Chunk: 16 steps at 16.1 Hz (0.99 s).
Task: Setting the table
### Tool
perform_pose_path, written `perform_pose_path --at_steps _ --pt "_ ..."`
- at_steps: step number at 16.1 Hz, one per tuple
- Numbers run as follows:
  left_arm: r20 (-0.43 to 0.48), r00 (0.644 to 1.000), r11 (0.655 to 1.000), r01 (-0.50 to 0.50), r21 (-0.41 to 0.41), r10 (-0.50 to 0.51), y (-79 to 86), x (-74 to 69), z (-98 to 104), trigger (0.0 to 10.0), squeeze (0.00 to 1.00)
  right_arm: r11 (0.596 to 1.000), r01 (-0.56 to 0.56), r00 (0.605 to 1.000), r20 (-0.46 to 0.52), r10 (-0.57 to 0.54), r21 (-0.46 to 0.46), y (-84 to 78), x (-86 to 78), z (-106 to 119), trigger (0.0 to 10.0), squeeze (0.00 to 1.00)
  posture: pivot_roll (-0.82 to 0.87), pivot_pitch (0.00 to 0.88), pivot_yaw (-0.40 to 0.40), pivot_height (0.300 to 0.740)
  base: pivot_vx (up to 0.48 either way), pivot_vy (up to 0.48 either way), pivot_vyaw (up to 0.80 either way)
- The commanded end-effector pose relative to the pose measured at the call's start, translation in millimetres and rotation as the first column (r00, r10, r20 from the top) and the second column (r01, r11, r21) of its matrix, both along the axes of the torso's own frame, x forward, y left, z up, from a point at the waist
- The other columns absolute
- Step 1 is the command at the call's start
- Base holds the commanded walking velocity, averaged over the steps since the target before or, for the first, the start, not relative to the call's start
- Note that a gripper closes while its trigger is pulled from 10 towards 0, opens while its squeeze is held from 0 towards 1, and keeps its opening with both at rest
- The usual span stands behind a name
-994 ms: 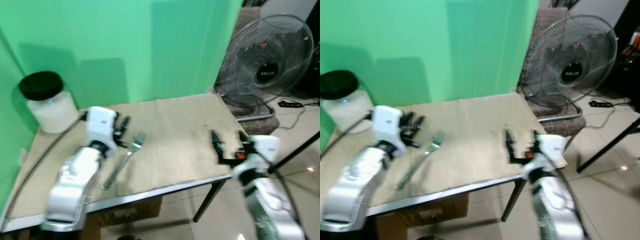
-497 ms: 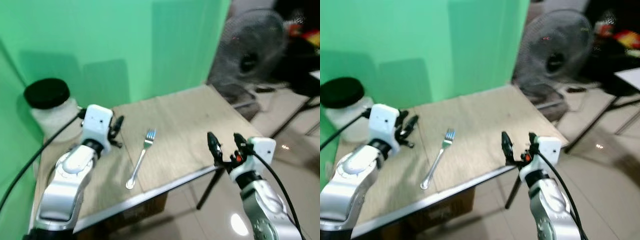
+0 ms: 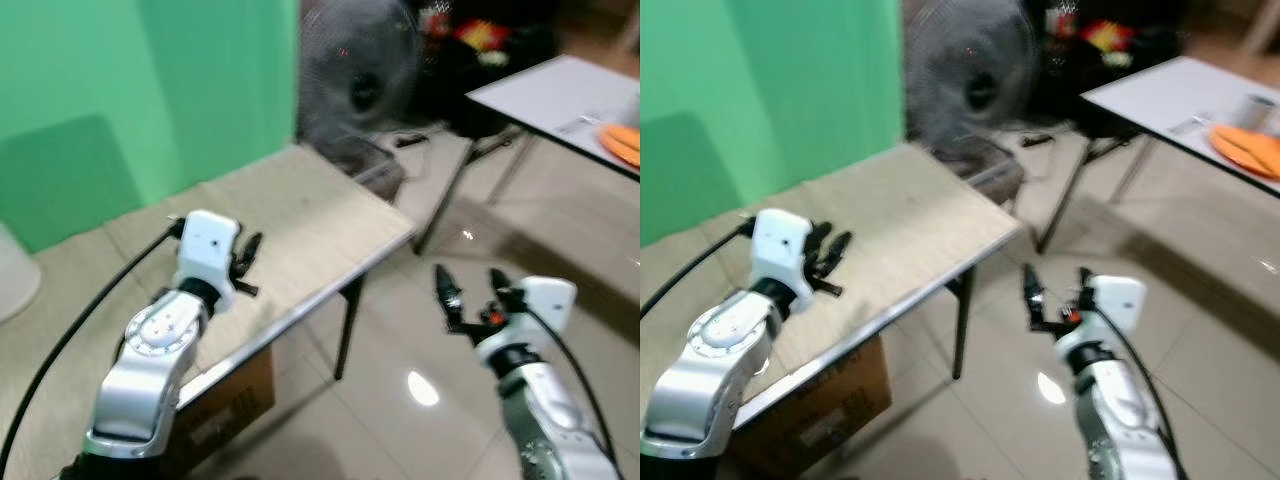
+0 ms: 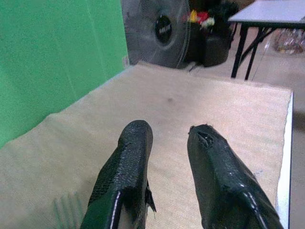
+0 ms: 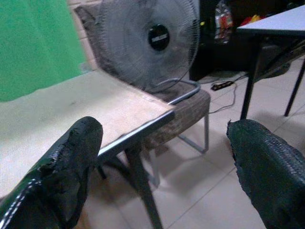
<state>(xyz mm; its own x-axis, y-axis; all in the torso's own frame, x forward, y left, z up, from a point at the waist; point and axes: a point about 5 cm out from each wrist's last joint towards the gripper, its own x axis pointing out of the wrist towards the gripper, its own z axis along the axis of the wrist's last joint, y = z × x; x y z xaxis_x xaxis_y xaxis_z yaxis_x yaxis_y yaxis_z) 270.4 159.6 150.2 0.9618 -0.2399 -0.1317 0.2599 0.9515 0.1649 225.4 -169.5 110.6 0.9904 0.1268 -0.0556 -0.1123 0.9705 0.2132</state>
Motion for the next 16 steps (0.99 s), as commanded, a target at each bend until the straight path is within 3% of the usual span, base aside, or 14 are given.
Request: perform_pose_path --at_steps 1,2,8,11,15,16 --pt "-0.011 0.999 0.999 -0.033 0.003 0.033 5.4 0.7 -1 10.0 0.38 1.0 -0.009 1.0 0.024 0.009 -0.009 -1.0 1.9 6 10.0 0.0 0.05 0.0 -0.008 0.74 0.0 0.0 0.0" --pt "-0.017 0.998 0.998 -0.062 -0.011 0.062 10.6 1.6 -1 10.0 1.0 1.0 -0.02 1.0 0.024 0.02 -0.015 -1.2 1.9 7 10.0 0.0 0.05 0.0 -0.01 0.74 0.0 0.0 0.0" --pt "-0.042 0.98 0.981 -0.195 -0.002 0.195 30.4 3.5 0 10.0 1.0 0.99 -0.125 0.992 -0.004 0.125 -0.057 -1.3 3.3 7 10.0 0.0 0.06 0.0 -0.048 0.74 0.0 0.0 0.0" --pt "-0.098 0.969 0.974 -0.226 0.007 0.225 40.0 -8.3 -9 10.0 1.0 0.975 -0.204 0.979 -0.02 0.203 -0.087 5.8 1.3 8 10.0 0.0 0.05 0.0 -0.047 0.74 0.0 0.0 0.0" --pt "-0.174 0.958 0.972 -0.212 0.103 0.227 59.2 -15.1 -16 10.0 1.0 0.94 -0.315 0.949 -0.057 0.31 -0.135 12.7 -11.0 6 10.0 0.0 0.06 0.0 -0.036 0.74 0.0 0.0 0.0" --pt "-0.206 0.953 0.969 -0.192 0.157 0.222 67.8 -14.9 -14 10.0 0.16 0.911 -0.38 0.925 -0.062 0.375 -0.162 15.3 -12.5 9 10.0 0.0 0.06 0.0 -0.039 0.74 0.0 0.0 0.0"
